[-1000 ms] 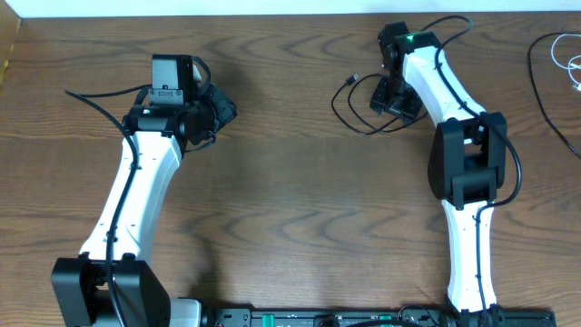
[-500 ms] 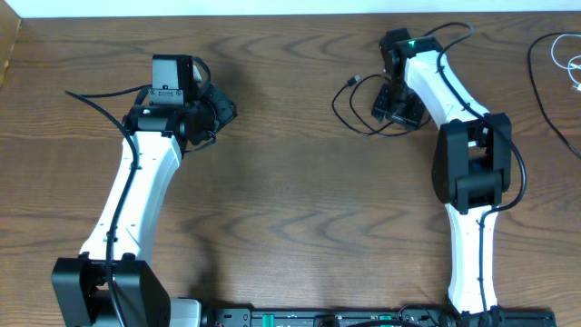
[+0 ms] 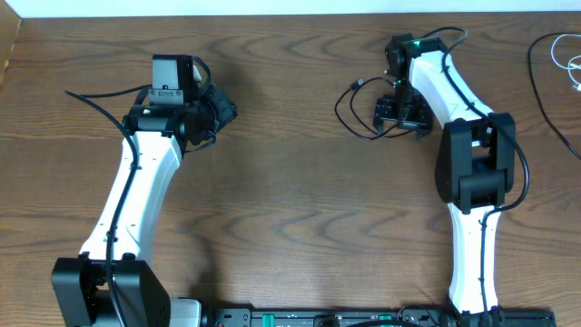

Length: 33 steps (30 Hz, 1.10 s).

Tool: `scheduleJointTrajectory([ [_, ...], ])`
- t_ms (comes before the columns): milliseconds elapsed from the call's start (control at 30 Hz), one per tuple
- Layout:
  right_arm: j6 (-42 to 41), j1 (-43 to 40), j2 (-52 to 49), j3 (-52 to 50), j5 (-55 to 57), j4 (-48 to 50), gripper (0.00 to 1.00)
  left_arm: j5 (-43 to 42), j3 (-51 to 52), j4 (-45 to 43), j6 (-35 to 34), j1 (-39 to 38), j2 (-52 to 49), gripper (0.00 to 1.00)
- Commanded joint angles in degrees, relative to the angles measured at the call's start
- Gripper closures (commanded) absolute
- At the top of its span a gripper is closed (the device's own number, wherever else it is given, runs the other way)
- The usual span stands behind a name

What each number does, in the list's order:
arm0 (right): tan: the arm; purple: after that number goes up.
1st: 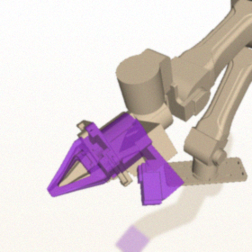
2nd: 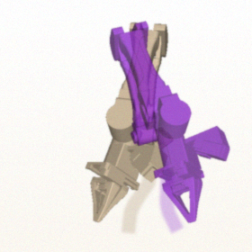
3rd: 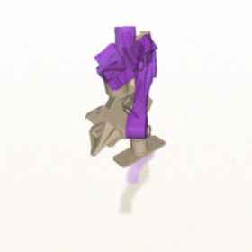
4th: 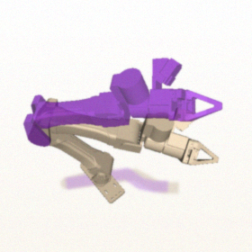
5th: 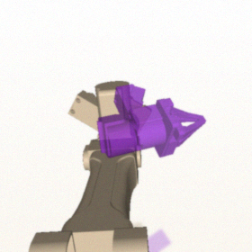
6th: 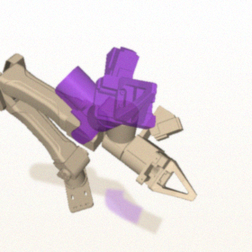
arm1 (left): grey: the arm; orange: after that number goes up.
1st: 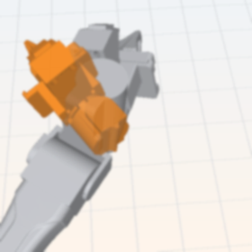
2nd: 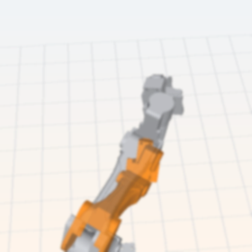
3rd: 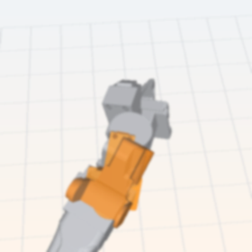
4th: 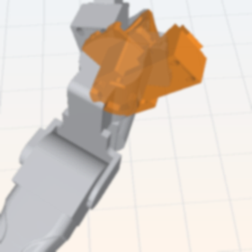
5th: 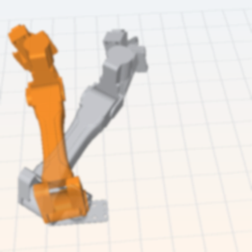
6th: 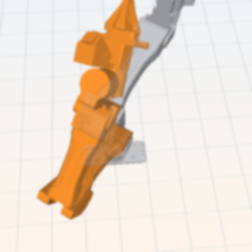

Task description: Untangle cables

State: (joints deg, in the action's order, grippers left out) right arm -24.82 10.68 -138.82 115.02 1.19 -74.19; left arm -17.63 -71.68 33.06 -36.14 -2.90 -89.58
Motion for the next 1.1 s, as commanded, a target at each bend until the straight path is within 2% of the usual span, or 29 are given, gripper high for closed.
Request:
scheduleJointTrajectory([
  [0, -0.52, -0.13, -3.80, -3.76, 3.21, 2.99, 0.30, 0.81, -0.66, 0.15, 0.57, -0.07, -0.57, 0.60],
  [233, -0.79, -0.09, -3.80, -9.75, 3.15, 10.40, 0.57, 0.81, -0.66, 0.13, 0.55, -0.07, -0.57, 0.60],
  [300, 1.92, -0.09, -3.80, -9.81, 3.17, 11.30, 0.68, 0.83, -0.66, 0.11, 0.55, -0.07, -0.57, 0.60],
  [433, 16.28, -0.07, -3.80, -9.81, 3.15, 17.73, 0.81, 0.81, -0.66, 0.13, 0.57, -0.07, -0.57, 0.60],
  [533, 25.07, 0.31, -3.80, -9.81, 2.99, 20.79, 0.97, 0.81, -0.66, 0.15, 0.57, -0.07, -0.57, 0.60],
  [633, 37.46, 1.05, -3.80, -9.81, -0.79, 22.88, 0.99, 0.81, -0.66, 0.15, 0.55, -0.07, -0.57, 0.60],
  [700, 45.20, 1.62, -3.80, -9.81, -3.74, 22.99, 0.96, 0.81, -0.66, 0.15, 0.55, -0.07, -0.57, 0.60],
  [800, 50.86, 2.16, -3.80, -9.84, -4.74, 22.77, 0.92, 0.79, -0.66, 0.15, 0.55, -0.07, -0.57, 0.60],
  [900, 51.19, 2.40, -3.80, -9.84, -4.81, 22.51, 0.89, 0.79, -0.66, 0.15, 0.55, -0.07, -0.57, 0.60],
  [967, 48.61, 2.38, -3.80, -9.84, -4.79, 22.36, 0.84, 0.79, -0.66, 0.15, 0.55, -0.07, -0.57, 0.60],
  [1067, 42.84, 2.14, -3.80, -9.84, -4.74, 22.36, 0.86, 0.79, -0.66, 0.15, 0.52, -0.07, -0.57, 0.60],
])
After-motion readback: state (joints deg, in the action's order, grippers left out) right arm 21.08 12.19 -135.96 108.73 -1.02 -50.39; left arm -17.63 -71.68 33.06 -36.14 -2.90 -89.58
